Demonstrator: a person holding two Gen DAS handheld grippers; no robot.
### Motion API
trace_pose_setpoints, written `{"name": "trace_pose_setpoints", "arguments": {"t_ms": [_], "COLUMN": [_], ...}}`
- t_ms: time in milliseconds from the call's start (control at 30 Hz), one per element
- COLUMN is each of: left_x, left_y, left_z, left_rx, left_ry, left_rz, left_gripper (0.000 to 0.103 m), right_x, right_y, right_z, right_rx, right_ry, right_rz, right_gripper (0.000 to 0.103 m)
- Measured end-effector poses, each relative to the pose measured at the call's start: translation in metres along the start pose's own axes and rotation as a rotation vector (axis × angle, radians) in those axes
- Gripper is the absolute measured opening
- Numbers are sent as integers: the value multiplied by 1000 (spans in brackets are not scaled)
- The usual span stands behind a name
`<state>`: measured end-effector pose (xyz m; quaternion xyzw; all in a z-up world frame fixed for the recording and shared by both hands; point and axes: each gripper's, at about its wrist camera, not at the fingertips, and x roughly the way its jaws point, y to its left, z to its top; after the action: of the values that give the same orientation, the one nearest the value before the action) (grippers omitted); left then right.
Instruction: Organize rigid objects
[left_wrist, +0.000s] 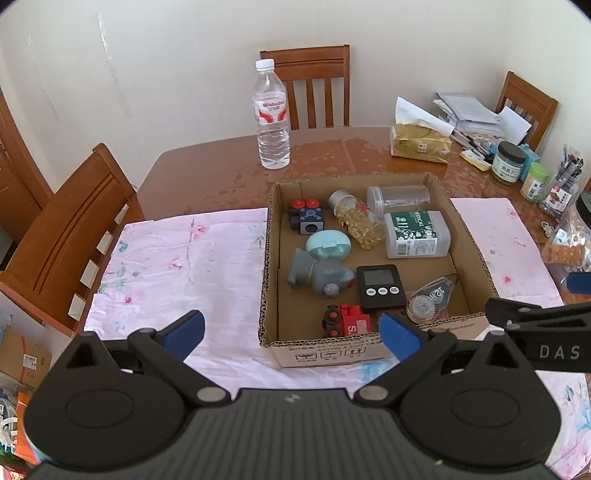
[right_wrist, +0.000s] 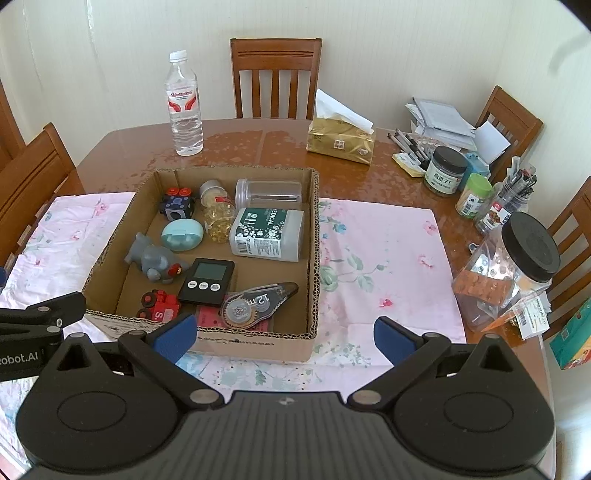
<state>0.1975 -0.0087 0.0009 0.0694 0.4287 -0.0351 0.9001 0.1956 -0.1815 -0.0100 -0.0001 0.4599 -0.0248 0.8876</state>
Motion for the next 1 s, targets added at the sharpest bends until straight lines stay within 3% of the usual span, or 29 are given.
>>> {"name": "trace_pose_setpoints", "arguments": {"t_ms": [1000], "left_x": [0], "left_y": [0], "left_z": [0], "left_rx": [-2], "left_ry": [4], "left_rz": [32], "left_gripper": [101], "right_x": [0], "right_y": [4], "right_z": [0], "right_rx": [-9], "right_ry": [4], "right_rz": [14], "right_gripper": [103]}}
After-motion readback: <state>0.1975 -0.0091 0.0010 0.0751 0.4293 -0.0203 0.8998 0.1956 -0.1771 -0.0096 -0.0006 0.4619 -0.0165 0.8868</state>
